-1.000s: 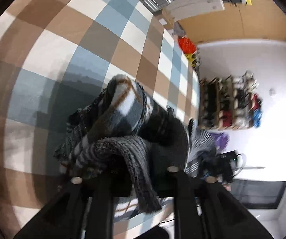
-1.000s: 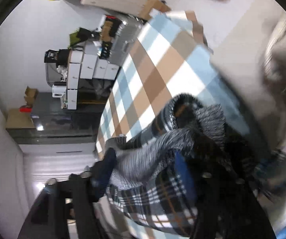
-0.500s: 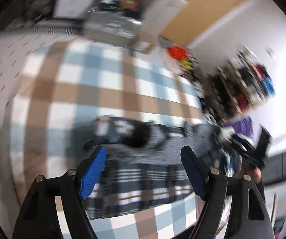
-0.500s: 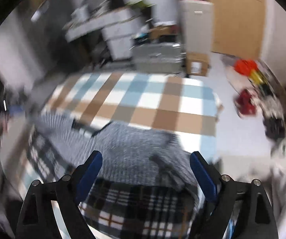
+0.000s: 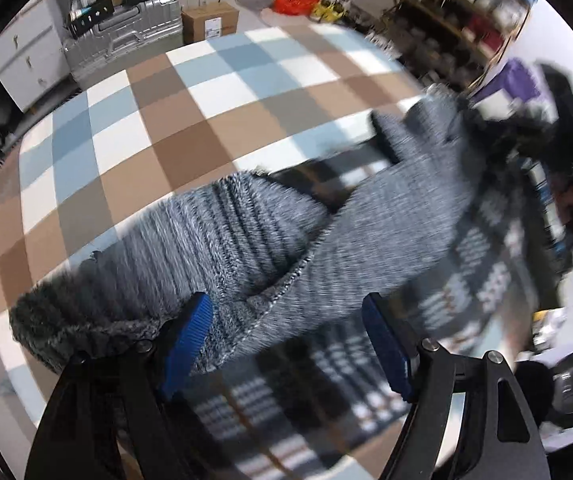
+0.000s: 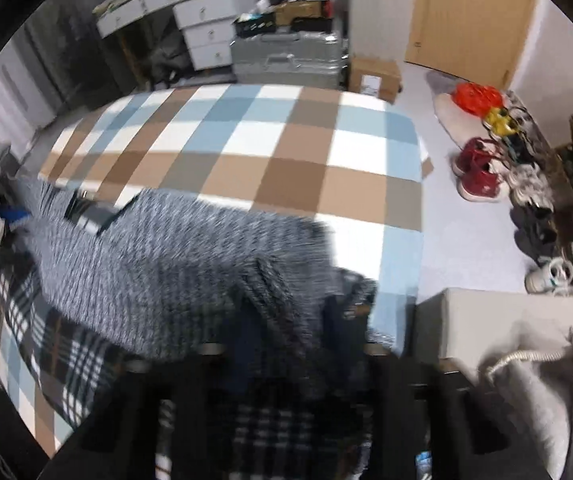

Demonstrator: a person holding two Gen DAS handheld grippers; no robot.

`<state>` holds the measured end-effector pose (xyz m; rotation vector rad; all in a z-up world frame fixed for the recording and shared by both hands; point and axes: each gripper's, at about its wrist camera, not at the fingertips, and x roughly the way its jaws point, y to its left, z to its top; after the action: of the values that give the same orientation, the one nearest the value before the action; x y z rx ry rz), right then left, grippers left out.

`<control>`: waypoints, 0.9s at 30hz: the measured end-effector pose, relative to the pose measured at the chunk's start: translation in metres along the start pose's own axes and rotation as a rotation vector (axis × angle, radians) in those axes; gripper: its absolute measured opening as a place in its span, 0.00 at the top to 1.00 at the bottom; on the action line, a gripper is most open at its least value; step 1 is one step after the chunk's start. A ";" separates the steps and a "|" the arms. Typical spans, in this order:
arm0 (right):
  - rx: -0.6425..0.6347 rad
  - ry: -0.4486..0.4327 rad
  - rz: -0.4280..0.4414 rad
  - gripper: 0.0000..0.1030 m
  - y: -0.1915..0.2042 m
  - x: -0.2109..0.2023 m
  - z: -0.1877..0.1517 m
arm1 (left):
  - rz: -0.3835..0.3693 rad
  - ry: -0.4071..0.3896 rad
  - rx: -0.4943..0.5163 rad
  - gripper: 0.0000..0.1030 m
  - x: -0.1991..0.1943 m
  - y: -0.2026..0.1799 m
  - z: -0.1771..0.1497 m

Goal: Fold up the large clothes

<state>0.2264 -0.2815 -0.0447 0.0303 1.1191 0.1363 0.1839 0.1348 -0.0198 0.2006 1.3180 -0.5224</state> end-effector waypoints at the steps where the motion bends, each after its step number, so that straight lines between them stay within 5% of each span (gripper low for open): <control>1: 0.033 -0.014 0.012 0.91 -0.006 -0.003 0.000 | 0.056 0.007 0.028 0.67 0.006 -0.003 -0.001; 3: 0.082 -0.020 0.050 0.92 -0.016 -0.003 -0.001 | 0.142 0.041 0.039 0.97 0.015 -0.001 -0.004; 7: 0.096 -0.080 0.016 0.93 -0.020 -0.012 -0.005 | 0.106 -0.004 -0.029 1.00 0.002 0.014 -0.006; 14: 0.199 -0.216 0.022 0.93 -0.037 -0.039 0.001 | 0.152 -0.133 -0.030 1.00 -0.030 0.023 0.006; 27: 0.396 -0.039 -0.106 0.88 -0.061 0.033 0.012 | 0.052 -0.154 -0.256 0.98 0.000 0.071 0.003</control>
<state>0.2575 -0.3369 -0.0746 0.3250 1.0922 -0.1817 0.2201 0.1956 -0.0294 -0.0177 1.2124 -0.3146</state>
